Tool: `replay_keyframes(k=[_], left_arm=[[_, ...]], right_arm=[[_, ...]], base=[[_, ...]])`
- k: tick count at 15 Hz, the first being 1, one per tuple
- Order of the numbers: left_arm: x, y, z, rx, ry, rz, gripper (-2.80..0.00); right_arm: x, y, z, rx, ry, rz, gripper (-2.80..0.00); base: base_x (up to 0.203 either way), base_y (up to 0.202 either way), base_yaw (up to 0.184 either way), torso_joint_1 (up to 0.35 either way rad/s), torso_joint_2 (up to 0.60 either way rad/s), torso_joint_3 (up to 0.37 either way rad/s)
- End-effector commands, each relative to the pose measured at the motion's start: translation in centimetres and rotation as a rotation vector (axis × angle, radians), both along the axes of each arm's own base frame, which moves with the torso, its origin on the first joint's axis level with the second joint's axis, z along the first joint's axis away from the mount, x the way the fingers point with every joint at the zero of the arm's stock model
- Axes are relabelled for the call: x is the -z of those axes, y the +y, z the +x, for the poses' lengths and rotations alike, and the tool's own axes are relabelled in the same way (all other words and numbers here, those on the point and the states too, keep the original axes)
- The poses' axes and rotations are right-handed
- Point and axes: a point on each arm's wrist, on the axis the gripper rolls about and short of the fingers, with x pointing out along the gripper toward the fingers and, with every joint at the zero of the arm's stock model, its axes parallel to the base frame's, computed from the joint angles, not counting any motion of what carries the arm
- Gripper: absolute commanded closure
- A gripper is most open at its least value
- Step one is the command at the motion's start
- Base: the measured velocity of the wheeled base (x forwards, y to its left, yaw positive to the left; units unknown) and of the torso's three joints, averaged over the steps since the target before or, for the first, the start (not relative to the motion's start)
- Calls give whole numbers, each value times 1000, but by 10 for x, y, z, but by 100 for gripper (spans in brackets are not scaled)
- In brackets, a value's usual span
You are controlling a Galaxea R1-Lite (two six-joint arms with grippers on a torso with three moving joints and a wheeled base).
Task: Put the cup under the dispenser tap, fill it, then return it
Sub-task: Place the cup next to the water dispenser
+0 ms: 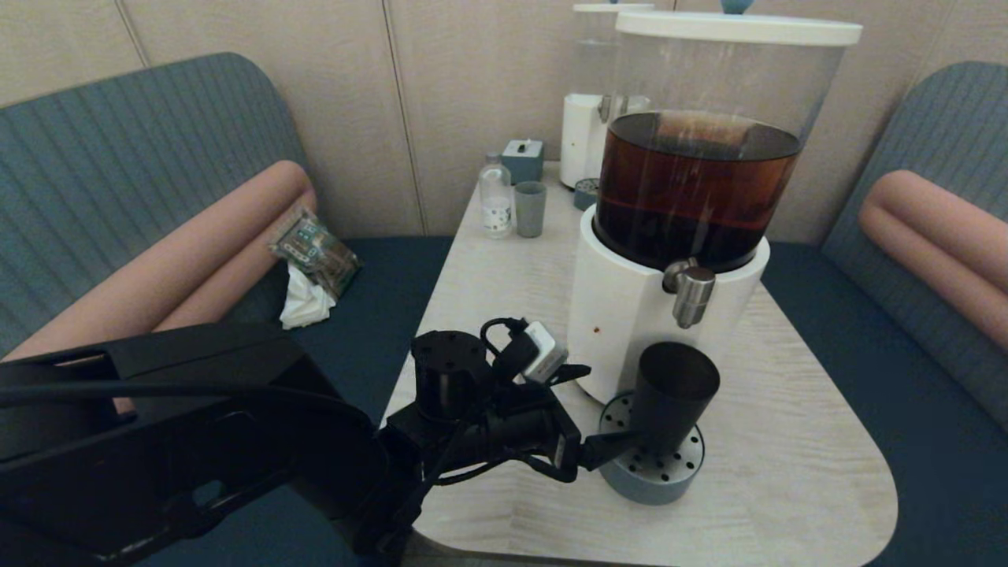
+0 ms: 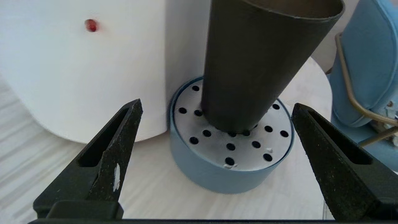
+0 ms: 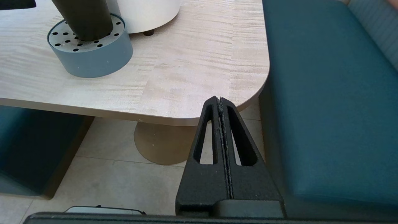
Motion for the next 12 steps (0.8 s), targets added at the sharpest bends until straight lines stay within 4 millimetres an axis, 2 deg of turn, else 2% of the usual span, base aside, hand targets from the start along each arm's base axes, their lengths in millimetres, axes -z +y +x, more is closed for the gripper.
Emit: replay_keyframes(k=[1,6,12], left_arm=[[1,-4,1,10,-7,-6,-280],[6,-14,2,38,-6,-8,-280],[4,-20,9,36,-25,-25,-280]], right_arm=[[0,0,0,0,2,0,0],[0,0,0,0,2,0,0],[0,0,0,0,2,0,0]], base=[[0,0,0,0,0,0],[0,0,0,0,0,0],[0,0,0,0,0,0]])
